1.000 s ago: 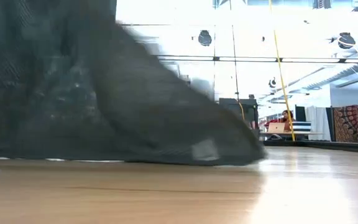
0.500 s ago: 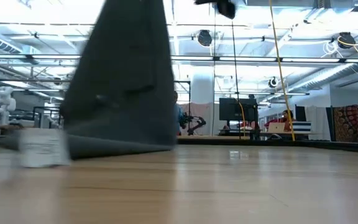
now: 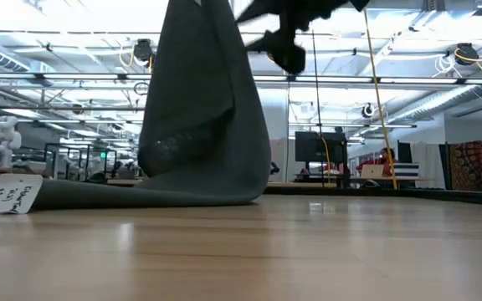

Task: Roll towel
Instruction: Fold the gray towel on the center of table

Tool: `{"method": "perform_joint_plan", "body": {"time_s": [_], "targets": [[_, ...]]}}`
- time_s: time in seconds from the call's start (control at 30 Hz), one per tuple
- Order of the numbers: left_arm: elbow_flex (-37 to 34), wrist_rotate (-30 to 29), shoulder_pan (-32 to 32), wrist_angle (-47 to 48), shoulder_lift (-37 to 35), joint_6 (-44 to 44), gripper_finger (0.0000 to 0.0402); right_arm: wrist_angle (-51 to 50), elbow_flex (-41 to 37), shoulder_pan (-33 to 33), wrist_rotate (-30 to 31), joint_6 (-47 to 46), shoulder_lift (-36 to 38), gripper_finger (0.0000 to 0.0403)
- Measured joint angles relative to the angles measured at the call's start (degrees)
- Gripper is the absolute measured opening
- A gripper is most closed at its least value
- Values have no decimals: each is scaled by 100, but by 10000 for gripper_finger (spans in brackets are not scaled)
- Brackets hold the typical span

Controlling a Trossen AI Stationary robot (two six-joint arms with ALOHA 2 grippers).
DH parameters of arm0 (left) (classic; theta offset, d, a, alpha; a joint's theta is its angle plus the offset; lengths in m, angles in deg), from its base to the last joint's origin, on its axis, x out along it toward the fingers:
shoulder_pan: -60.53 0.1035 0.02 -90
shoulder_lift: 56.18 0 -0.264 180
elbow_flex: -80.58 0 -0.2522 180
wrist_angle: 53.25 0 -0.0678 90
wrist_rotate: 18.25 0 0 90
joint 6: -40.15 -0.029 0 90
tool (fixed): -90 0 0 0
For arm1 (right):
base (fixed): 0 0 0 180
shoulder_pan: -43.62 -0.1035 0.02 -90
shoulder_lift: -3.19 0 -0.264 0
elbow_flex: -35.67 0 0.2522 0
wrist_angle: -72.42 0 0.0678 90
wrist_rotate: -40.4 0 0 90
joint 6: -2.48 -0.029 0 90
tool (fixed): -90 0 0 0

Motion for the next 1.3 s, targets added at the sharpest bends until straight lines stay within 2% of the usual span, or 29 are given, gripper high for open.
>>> {"method": "perform_joint_plan", "body": {"time_s": [0.1, 0.23, 0.37, 0.47, 0.57, 0.77, 0.8, 0.9, 0.97, 1.13, 1.3], "targets": [[0, 19, -5, 3, 4, 50, 1, 450, -284, -118, 733, 140, -13, 190], [0, 20, -3, 2, 4, 140, 1, 684, -616, 25, 1158, 34, -11, 191], [0, 52, -6, 2, 4, 142, 1, 1148, -819, 278, 1046, 305, -13, 191], [0, 127, -9, 2, 3, 142, 1, 1507, -859, 411, 713, 462, -96, 191], [0, 129, -9, 13, 4, 142, 1, 1591, -868, 505, 492, 155, -65, 191], [-2, 12, 26, 165, 4, 142, 1, 1807, -858, 280, -189, 56, 94, 185], [-2, 4, 31, 166, 4, 146, 1, 1859, -859, 228, -163, 85, 82, 183], [-2, -7, 30, 161, 4, 164, 1, 2079, -857, 136, 596, 304, 0, 175], [-2, -6, 28, 166, 4, 286, 1, 2156, -857, 161, 889, 454, -90, 172], [-2, -2, 30, 166, 4, 354, 1, 2775, -861, 329, 911, 815, -212, 183], [-2, 11, 28, 166, 4, 435, 1, 3118, -859, 502, 1039, 1237, -297, 222]]}}
